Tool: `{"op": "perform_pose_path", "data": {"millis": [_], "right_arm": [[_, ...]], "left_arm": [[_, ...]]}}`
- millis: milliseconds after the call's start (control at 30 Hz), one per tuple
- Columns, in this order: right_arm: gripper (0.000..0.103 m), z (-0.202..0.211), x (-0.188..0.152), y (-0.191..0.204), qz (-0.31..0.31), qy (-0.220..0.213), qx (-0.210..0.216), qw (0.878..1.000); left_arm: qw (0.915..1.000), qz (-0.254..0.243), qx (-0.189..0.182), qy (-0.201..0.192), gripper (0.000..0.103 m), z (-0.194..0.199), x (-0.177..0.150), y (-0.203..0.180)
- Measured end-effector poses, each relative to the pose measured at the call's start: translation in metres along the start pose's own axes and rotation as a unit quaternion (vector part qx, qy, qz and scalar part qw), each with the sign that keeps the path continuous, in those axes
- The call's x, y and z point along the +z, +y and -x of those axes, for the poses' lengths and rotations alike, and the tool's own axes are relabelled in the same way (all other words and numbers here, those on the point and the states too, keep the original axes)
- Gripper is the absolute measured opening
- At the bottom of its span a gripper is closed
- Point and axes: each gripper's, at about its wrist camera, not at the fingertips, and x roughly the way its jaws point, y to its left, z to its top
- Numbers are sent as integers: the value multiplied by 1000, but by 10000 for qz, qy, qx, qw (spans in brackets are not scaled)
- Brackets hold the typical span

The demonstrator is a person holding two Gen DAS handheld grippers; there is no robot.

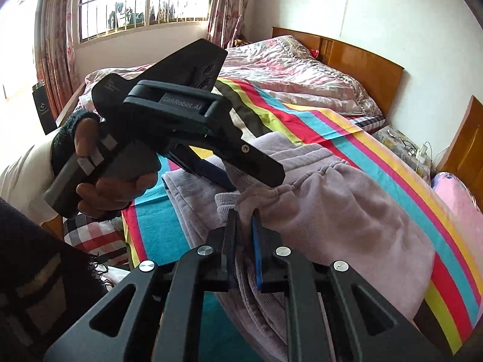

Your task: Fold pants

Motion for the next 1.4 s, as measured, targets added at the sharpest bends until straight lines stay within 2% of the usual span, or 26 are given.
{"op": "perform_pose_path", "data": {"millis": [67, 133, 200, 233, 267, 333, 433, 533, 567, 667, 800, 900, 1000, 1100, 1200, 1233, 1267, 1300, 1333, 1367, 1400], "right_arm": [[13, -25, -16, 5, 102, 397, 44, 9991], [17, -26, -21, 4, 6, 224, 93, 9997], [29, -22, -20, 3, -64, 259, 211, 9994], [40, -21, -20, 4, -7, 274, 250, 9993], [44, -21, -21, 7, 92, 300, 249, 9992], [44, -22, -23, 14, 361, 349, 126, 9987], [42, -23, -23, 17, 613, 371, -10, 9974], [38, -28, -29, 28, 1214, 390, -368, 9912], [35, -28, -30, 31, 1336, 380, -461, 9892], [15, -21, -28, 33, 1529, 238, -723, 9853], [13, 8, -17, 21, 1157, -319, -747, 9900], [13, 24, -8, 11, 897, -619, -677, 9917], [13, 33, -6, 3, 732, -802, -597, 9923], [13, 34, -5, 4, 712, -865, -559, 9921], [13, 28, -7, 7, 693, -846, -554, 9925], [13, 25, -9, 7, 672, -797, -563, 9930], [14, 23, -10, 5, 588, -744, -572, 9938], [14, 22, -12, 0, 446, -721, -509, 9951], [21, 25, -15, -6, 281, -749, -382, 9961], [32, 34, -18, -14, 88, -845, -390, 9956], [39, 46, -23, -23, -159, -985, -413, 9942]], "left_arm": [[10000, -50, 38, 6, 101, 0, -2, -2], [9999, -101, 62, 24, 101, 0, -2, -3], [9999, -112, 43, 21, 101, 1, -3, -3], [9999, -107, 31, 14, 101, 0, -3, -2], [9999, -96, 29, 7, 101, 0, -3, -2], [9999, -103, 60, 9, 101, -2, -1, -2], [9999, -122, 87, 18, 101, -2, -1, -2], [9999, -70, 72, 34, 101, -2, 0, -3], [10000, -46, 73, 44, 101, -2, 1, -4], [10000, 41, 43, 56, 101, 0, 6, -4], [9999, 138, -67, -6, 101, 9, 12, -6], [9989, 343, -328, 60, 101, 12, 19, -5], [9961, 533, -579, 393, 101, 2, 32, -7], [9926, 395, -661, 943, 101, -27, 50, -22], [9898, 271, -508, 1303, 100, -62, 65, -33], [9890, 249, -357, 1412, 95, -74, 68, -35], [9891, 221, -36, 1456, 66, -82, 68, -35], [9886, 155, 304, 1470, 49, -88, 68, -33], [9888, 131, 373, 1441, 39, -90, 66, -30], [9893, 179, 348, 1406, 33, -90, 64, -25], [9900, 196, 370, 1350, 32, -89, 61, -22]]}}
